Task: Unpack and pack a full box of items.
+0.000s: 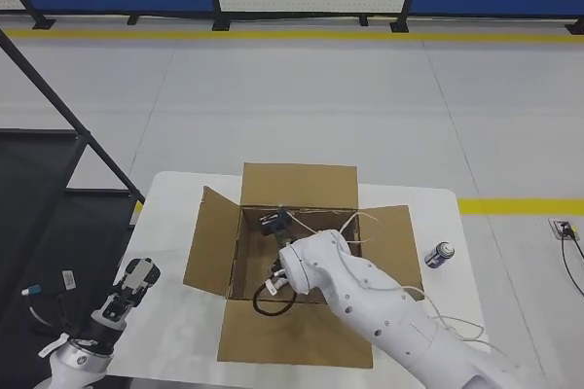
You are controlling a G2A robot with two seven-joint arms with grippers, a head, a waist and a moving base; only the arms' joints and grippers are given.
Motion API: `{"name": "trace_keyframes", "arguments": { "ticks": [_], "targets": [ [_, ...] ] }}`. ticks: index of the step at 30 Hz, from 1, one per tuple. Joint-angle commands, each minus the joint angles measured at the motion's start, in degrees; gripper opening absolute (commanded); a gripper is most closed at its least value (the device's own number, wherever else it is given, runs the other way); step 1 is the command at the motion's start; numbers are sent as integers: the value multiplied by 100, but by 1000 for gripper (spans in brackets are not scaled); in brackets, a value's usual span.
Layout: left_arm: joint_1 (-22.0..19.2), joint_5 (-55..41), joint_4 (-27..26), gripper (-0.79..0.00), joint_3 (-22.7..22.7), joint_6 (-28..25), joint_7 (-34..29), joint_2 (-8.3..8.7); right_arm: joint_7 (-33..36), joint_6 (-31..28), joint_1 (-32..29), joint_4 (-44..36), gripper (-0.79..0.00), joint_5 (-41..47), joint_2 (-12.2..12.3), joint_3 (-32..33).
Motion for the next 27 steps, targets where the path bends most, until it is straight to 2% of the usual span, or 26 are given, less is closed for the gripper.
{"name": "trace_keyframes", "arguments": {
  "ticks": [1, 13, 22, 23, 26, 27],
  "targets": [
    [0, 0, 0, 0, 0, 0, 0, 0, -147, 524, 54, 364, 0, 148, -123, -24],
    [0, 0, 0, 0, 0, 0, 0, 0, -1415, 1904, 392, 2392, 0, 1102, -979, -328],
    [0, 0, 0, 0, 0, 0, 0, 0, -1648, 2063, 651, 3436, 0, 1604, -1447, -418],
    [0, 0, 0, 0, 0, 0, 0, 0, -1703, 2036, 665, 3522, -151, 1651, -1477, -396],
    [0, 0, 0, 0, 0, 0, 0, 0, -1912, 1920, 689, 3768, -348, 1786, -1559, -321],
    [0, 0, 0, 0, 0, 0, 0, 0, -1962, 1876, 696, 3848, -372, 1821, -1585, -304]
  ]
}}
